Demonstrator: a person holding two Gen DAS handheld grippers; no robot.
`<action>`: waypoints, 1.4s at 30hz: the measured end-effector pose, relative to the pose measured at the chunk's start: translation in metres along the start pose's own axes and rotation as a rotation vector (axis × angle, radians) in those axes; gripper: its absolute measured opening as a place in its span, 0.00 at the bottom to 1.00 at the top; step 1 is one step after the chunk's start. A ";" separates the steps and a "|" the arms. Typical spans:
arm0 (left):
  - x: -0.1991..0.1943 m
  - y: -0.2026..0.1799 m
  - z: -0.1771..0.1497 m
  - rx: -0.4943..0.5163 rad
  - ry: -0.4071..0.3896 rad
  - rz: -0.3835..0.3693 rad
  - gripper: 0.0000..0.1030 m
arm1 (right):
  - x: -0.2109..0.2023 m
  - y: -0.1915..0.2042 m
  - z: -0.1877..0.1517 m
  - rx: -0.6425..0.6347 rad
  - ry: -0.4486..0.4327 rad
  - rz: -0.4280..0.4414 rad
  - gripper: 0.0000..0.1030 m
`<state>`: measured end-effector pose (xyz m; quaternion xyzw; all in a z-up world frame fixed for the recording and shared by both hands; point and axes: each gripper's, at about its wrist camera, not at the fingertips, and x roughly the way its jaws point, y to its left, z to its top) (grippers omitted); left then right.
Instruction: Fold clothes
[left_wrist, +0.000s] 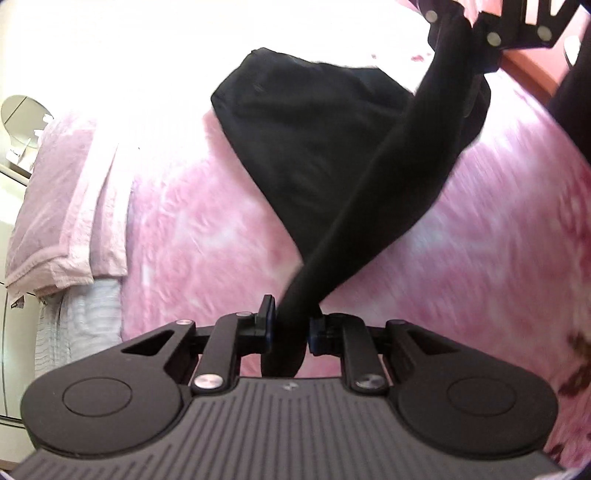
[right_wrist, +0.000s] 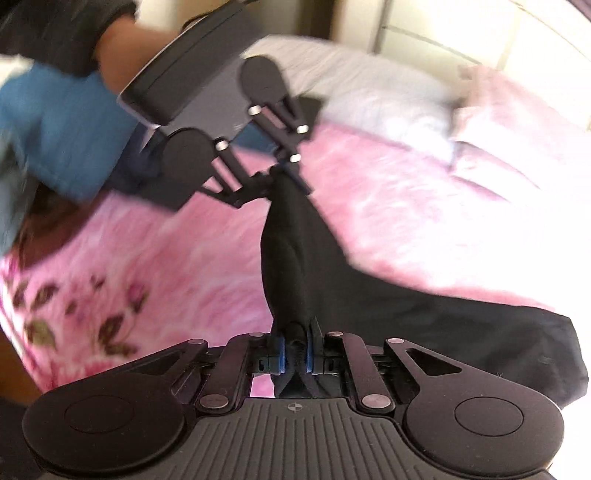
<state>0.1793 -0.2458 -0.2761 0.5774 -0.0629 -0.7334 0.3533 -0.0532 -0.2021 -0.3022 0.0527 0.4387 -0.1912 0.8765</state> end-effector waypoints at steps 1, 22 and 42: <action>-0.001 0.014 0.012 0.007 -0.005 -0.002 0.15 | -0.010 -0.016 0.004 0.034 -0.017 -0.009 0.08; 0.285 0.145 0.314 0.190 0.029 -0.226 0.15 | -0.010 -0.441 -0.108 0.712 -0.077 0.002 0.08; 0.415 0.235 0.340 -0.154 0.024 -0.377 0.54 | 0.063 -0.554 -0.203 1.189 -0.108 0.074 0.16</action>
